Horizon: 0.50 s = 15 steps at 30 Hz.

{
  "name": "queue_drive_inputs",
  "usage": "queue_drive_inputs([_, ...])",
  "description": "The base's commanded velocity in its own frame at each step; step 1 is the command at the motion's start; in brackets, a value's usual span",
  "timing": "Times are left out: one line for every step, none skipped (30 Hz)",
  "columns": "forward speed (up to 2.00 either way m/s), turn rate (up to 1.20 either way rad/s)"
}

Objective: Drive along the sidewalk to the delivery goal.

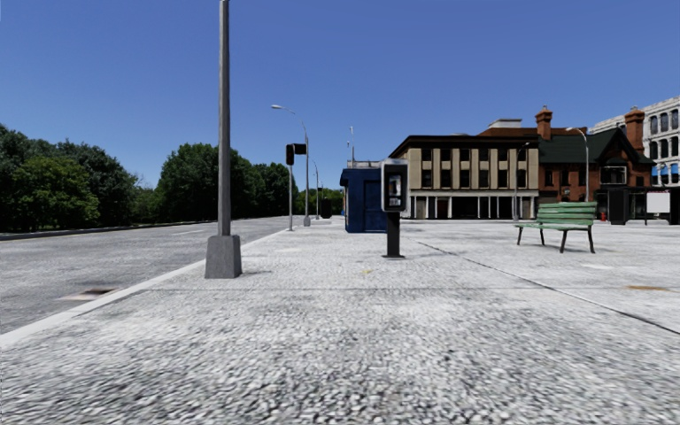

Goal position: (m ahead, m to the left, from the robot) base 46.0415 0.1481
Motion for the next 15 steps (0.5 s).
queue_drive_inputs([2.0,0.0])
queue_drive_inputs([2.0,0.0])
queue_drive_inputs([2.0,0.0])
queue_drive_inputs([2.0,0.0])
queue_drive_inputs([2.0,0.0])
queue_drive_inputs([2.0,0.0])
queue_drive_inputs([2.0,0.0])
queue_drive_inputs([2.0,0.0])
queue_drive_inputs([2.0,0.0])
queue_drive_inputs([2.0,0.0])
queue_drive_inputs([2.0,0.0])
queue_drive_inputs([2.0,0.0])
queue_drive_inputs([2.0,0.0])
queue_drive_inputs([2.0,0.0])
queue_drive_inputs([2.0,0.0])
